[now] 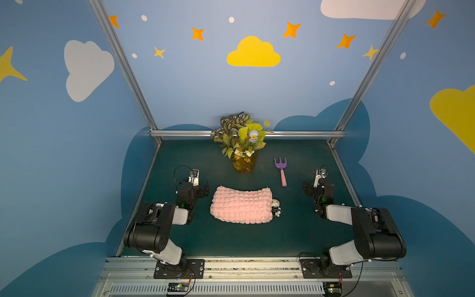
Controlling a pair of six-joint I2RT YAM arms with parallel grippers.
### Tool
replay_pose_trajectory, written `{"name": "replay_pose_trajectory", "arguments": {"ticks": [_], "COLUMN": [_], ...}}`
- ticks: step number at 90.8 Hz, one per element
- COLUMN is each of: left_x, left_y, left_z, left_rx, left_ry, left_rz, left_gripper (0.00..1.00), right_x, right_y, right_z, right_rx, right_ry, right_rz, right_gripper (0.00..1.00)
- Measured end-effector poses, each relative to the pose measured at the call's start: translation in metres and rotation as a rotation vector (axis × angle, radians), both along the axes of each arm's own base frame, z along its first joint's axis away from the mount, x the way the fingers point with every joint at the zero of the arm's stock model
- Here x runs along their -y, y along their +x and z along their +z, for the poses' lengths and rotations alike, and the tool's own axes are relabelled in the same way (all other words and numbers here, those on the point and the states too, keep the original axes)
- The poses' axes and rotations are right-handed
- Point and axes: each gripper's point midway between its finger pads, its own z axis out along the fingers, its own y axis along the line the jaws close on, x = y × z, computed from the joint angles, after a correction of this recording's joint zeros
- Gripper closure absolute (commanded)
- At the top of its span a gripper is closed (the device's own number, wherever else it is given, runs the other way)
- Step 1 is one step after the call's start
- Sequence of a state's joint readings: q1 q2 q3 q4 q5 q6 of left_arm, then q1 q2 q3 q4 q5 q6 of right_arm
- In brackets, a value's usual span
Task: Remove the decoration from the bag
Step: Pick up the bag from the center of the board.
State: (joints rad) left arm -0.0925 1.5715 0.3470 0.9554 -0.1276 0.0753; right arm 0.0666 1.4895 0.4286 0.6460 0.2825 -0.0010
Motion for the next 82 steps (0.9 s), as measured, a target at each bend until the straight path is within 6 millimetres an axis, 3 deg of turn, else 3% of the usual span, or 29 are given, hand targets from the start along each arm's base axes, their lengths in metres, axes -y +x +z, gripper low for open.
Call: {"name": "replay_pose_trajectory", "arguments": {"ticks": [9,18,24,35,42,55,68,82], "left_x": [-0.002,-0.005,-0.008,-0.015,-0.019,-0.022,-0.012,0.016], "left_y": [-0.001,-0.003,-0.001,0.001,-0.002,-0.014,-0.033,-0.052], "left_z": [0.001,0.011,0.026,0.058,0.077,0.119,0.167,0.187], "left_rx": [-0.002,0.001,0.023,0.065,0.070,0.066,0.075,0.007], "left_ry": [0.008,0.017,0.020,0.012,-0.010,-0.126,-0.308,-0.442], "left_rz": [0.017,0.040,0.061,0.119,0.153,0.210,0.199,0.111], "left_gripper": [0.00,0.00,0.00,0.00,0.00,0.00,0.00,0.00], "right_x": [0.001,-0.001,-0.003,-0.005,-0.004,-0.015,-0.047,-0.089], "right_y": [-0.001,-0.003,0.001,0.009,0.004,-0.019,-0.037,-0.055], "right_z": [0.003,0.019,0.044,0.109,0.132,0.122,0.107,0.095], "right_rx": [0.007,0.001,-0.001,0.063,0.087,0.014,-0.106,-0.240], "right_ry": [0.017,0.029,0.054,0.169,0.286,0.468,0.604,0.707], "right_rz": [-0.011,-0.008,-0.006,-0.056,-0.118,-0.146,-0.054,0.062], "right_gripper": [0.02,0.02,0.02,0.02,0.02,0.02,0.02,0.02]}}
